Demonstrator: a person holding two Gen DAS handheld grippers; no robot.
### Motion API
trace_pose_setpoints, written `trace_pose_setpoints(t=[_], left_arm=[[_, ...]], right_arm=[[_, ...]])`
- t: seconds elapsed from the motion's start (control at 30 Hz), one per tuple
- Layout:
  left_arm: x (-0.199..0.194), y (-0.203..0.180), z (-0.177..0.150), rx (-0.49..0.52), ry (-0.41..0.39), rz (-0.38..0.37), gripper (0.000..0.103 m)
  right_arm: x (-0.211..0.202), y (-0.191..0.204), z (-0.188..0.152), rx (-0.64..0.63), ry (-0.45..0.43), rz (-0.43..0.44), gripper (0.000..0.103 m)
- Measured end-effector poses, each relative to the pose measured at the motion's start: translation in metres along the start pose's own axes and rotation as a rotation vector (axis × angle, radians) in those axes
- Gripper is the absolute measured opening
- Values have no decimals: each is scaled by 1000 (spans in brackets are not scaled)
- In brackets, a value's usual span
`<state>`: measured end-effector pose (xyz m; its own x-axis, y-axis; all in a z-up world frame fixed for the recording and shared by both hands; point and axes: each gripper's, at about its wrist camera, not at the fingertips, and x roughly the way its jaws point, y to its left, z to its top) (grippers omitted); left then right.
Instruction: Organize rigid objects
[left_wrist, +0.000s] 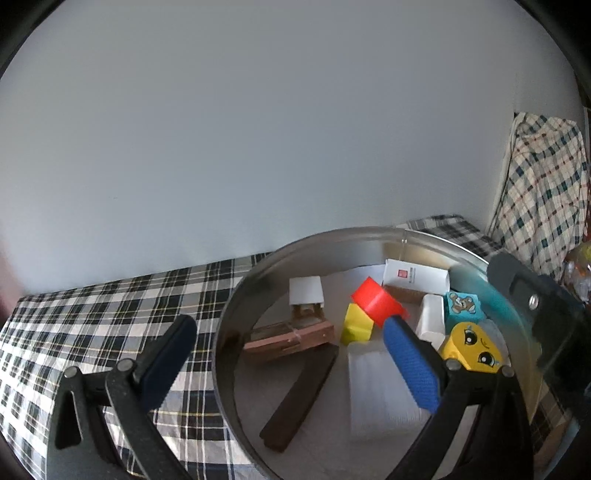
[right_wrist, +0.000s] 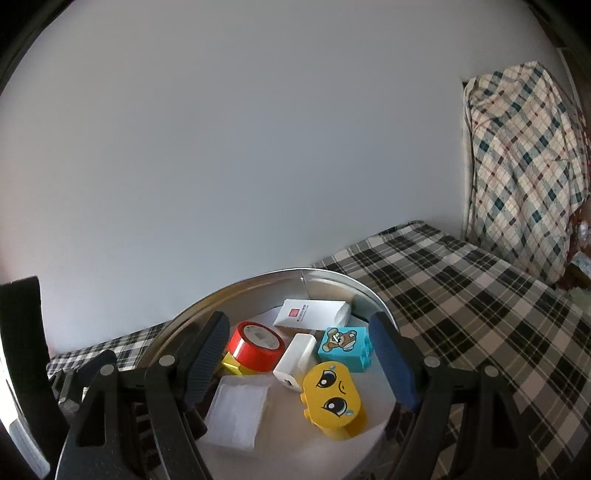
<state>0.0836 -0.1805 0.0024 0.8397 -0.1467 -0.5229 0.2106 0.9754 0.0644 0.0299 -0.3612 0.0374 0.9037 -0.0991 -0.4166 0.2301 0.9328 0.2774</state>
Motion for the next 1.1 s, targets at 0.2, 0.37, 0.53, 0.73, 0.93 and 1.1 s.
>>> trace_pose_setpoints(t=[0.2, 0.37, 0.53, 0.73, 0.93, 1.1], left_arm=[[-7, 1, -8, -6, -70, 22, 102], [-16, 5, -12, -1, -118, 37, 102], [-25, 9, -15, -27, -136, 27, 102], [-37, 10, -21, -15, -157, 20, 103], [-45, 13, -24, -19, -159, 22, 103], [-52, 17, -28, -34, -166, 16, 103]], right_arm=[[-7, 9, -7, -62, -93, -14, 80], [-15, 23, -14, -162, -187, -52, 80], [-26, 36, -21, -250, -232, -54, 80], [-42, 41, -27, -281, -278, -71, 84], [-53, 40, -30, -281, -306, -73, 88], [-60, 40, -33, -284, -323, -69, 89]])
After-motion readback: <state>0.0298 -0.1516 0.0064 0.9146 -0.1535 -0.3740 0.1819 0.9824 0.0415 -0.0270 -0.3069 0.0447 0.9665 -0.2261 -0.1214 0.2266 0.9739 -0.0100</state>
